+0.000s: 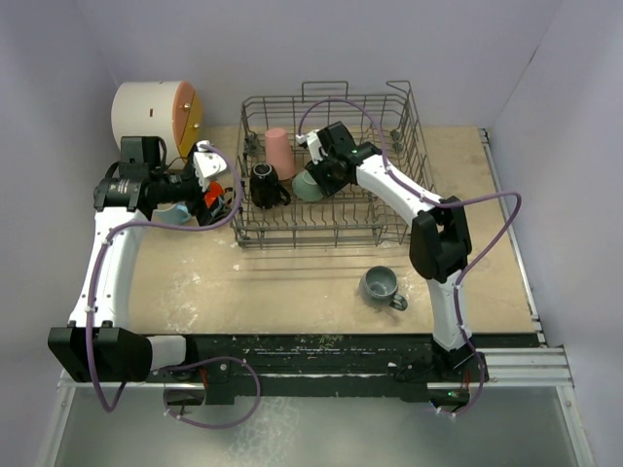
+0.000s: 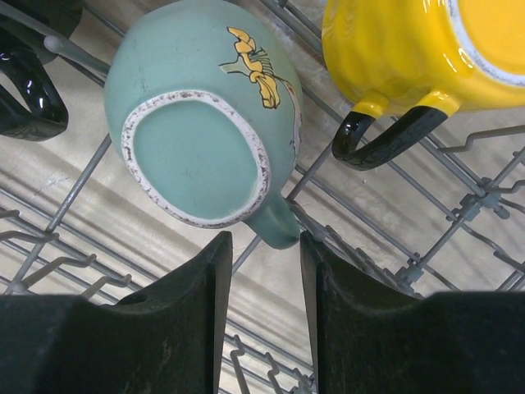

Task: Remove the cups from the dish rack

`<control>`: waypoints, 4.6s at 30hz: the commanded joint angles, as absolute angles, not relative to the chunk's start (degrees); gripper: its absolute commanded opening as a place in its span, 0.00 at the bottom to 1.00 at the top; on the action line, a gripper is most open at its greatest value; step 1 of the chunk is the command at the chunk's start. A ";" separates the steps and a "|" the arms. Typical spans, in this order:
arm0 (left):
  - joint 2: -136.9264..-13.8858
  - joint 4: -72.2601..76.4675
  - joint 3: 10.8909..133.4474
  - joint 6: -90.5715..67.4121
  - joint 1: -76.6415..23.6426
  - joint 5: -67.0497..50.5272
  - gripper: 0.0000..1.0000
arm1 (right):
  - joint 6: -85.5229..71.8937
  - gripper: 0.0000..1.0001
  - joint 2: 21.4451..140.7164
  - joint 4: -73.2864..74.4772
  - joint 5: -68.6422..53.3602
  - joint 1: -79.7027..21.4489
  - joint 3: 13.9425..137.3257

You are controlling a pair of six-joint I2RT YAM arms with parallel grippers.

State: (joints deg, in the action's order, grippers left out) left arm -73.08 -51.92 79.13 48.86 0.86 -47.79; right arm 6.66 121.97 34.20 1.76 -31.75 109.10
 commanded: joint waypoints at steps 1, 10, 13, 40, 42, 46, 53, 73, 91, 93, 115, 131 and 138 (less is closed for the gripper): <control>-71.16 -51.13 78.83 48.22 1.14 -49.75 0.99 | 10.07 0.42 118.94 31.43 -1.18 -31.15 110.54; -71.65 -51.08 79.18 48.12 1.17 -49.98 0.99 | 17.65 0.43 118.52 30.11 -6.64 -30.18 109.97; -71.90 -51.08 79.27 47.87 1.12 -50.09 0.99 | 17.78 0.42 119.07 29.98 -8.94 -29.92 109.60; -72.17 -49.94 79.25 47.70 1.16 -51.52 0.99 | 15.49 0.00 109.49 21.59 -5.14 -31.98 101.66; -71.90 -48.35 78.29 47.91 1.16 -51.81 0.99 | 14.61 0.00 107.06 19.54 -4.84 -32.12 100.22; -70.79 -44.51 75.84 48.64 1.06 -53.30 0.99 | 13.40 0.00 102.73 16.45 -3.85 -32.19 98.20; -67.05 -30.04 69.87 50.44 -2.22 -52.46 0.99 | 3.69 0.00 98.99 21.38 -5.70 -33.30 102.82; -48.94 -3.56 51.78 73.77 -11.07 -53.00 0.90 | -35.27 0.00 82.60 2.14 -40.13 -35.55 82.43; -44.64 -6.44 48.29 85.58 -11.07 -54.53 0.72 | -43.16 0.00 82.35 -7.65 -46.58 -38.98 77.80; -44.41 -5.03 48.07 84.59 -11.07 -55.18 0.69 | -43.02 0.00 82.50 -7.40 -46.50 -39.10 77.25; -45.85 -25.29 49.15 99.79 -14.11 -62.59 0.00 | -40.66 0.48 75.99 3.15 -40.68 -36.73 76.20; -84.11 -48.50 76.79 63.30 -48.57 -26.83 0.00 | -25.14 0.69 76.59 34.17 -0.43 -24.91 91.93; -99.88 -46.05 82.98 59.46 -51.83 -24.41 0.00 | -25.57 0.71 79.65 31.91 -0.62 -22.39 91.96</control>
State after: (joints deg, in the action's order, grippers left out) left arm -96.27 -47.13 79.81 64.60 -50.63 -26.50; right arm -26.74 78.89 32.60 -2.59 -23.20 90.24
